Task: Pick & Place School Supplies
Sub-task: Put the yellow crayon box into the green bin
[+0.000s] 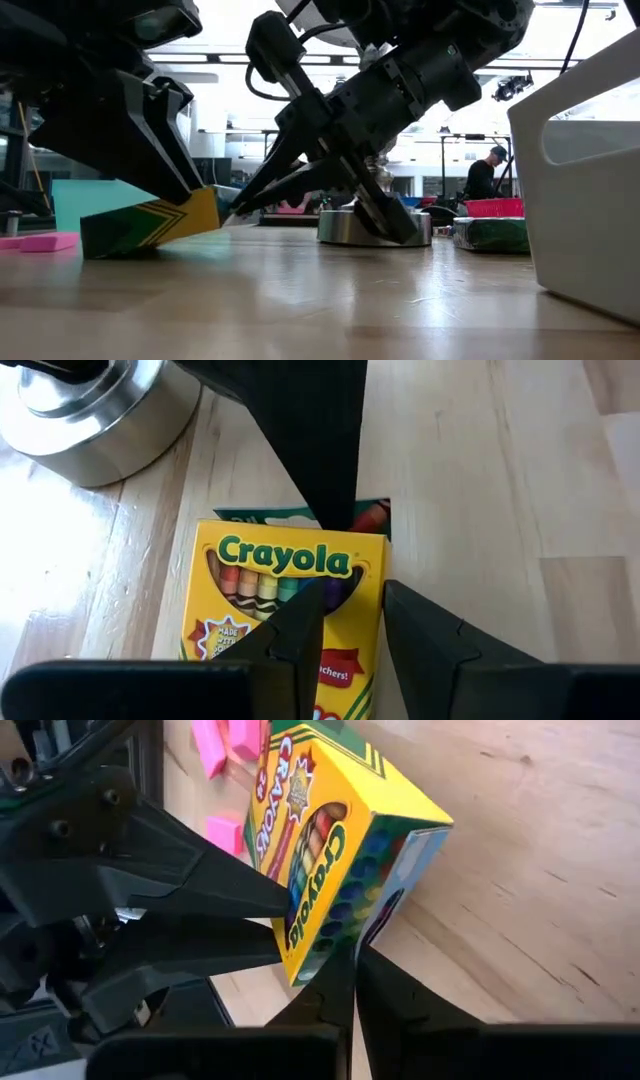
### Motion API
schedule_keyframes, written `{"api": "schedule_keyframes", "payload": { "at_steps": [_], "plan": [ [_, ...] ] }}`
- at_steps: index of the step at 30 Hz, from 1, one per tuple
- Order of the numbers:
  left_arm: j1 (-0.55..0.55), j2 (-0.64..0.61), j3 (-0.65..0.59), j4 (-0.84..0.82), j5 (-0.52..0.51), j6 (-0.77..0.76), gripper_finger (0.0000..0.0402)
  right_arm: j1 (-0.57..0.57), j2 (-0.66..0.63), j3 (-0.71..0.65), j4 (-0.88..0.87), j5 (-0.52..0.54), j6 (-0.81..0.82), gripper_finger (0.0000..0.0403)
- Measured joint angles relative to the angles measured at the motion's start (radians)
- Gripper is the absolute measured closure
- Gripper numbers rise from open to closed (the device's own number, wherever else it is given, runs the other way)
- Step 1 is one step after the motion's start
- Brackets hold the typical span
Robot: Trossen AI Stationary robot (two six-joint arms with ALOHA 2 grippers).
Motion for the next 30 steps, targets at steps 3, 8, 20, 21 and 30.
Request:
{"api": "schedule_keyframes", "payload": {
  "at_steps": [3,8,20,21,30],
  "plan": [
    [-0.009,-0.008,0.002,0.002,-0.019,0.0,0.0302,0.004,-0.028,0.0,-0.018,0.003,-0.024,0.04],
    [-0.032,-0.027,0.002,-0.004,-0.071,0.002,0.0302,0.016,-0.089,0.0,-0.082,0.047,-0.06,0.04],
    [-0.076,-0.062,0.0,-0.086,-0.081,-0.077,0.0271,0.069,-0.123,0.004,-0.108,0.114,-0.074,0.04],
    [-0.076,-0.063,0.0,-0.096,-0.083,-0.087,0.0268,0.073,-0.123,0.004,-0.101,0.114,-0.074,0.04],
    [-0.082,-0.063,0.0,-0.112,-0.089,-0.092,0.0263,0.093,-0.123,0.004,-0.1,0.056,-0.132,0.04]
  ]
}}
